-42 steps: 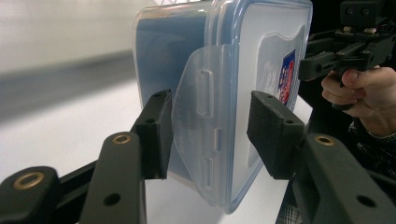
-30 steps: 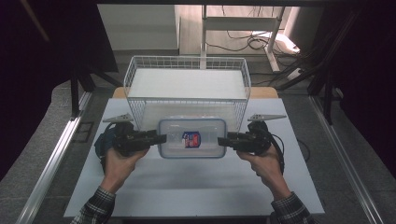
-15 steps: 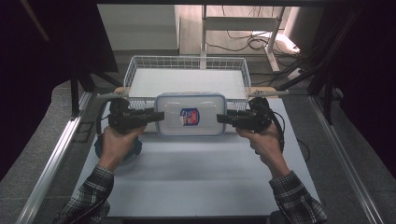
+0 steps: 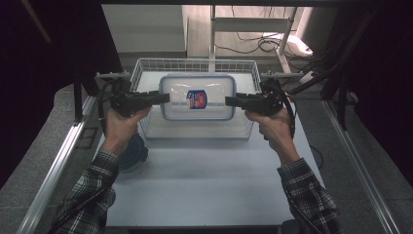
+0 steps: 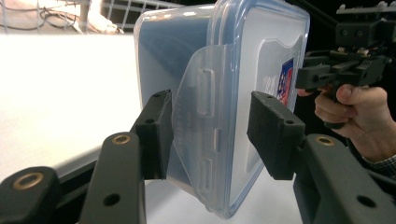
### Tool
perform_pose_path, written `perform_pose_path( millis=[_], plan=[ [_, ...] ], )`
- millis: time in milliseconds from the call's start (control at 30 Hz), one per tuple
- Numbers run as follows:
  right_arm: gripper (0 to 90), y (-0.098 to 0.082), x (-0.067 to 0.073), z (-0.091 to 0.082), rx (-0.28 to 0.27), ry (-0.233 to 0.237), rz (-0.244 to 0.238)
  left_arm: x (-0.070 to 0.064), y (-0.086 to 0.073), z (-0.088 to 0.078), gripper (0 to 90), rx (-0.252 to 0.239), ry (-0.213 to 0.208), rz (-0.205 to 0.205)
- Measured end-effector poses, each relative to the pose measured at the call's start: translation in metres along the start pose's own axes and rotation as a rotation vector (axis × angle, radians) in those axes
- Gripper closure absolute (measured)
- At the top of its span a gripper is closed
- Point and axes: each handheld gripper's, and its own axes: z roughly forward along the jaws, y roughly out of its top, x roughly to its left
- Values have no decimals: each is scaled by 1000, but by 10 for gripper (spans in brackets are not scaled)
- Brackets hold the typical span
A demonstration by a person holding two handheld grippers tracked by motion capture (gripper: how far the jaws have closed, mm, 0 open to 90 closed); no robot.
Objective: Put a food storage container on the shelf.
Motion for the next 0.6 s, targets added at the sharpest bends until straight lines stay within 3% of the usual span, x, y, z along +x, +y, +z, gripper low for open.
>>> perform_pose_path(
  millis=[333,467,600],
  plan=[
    [530,22,-16,16,-15,9,32,17,25,4,512,-6,19,-7],
    [527,27,-22,22,-12,-1,46,24,28,9,510,-6,24,-17],
    [521,30,-27,27,1,-17,61,27,28,16,497,3,56,-27]
  ],
)
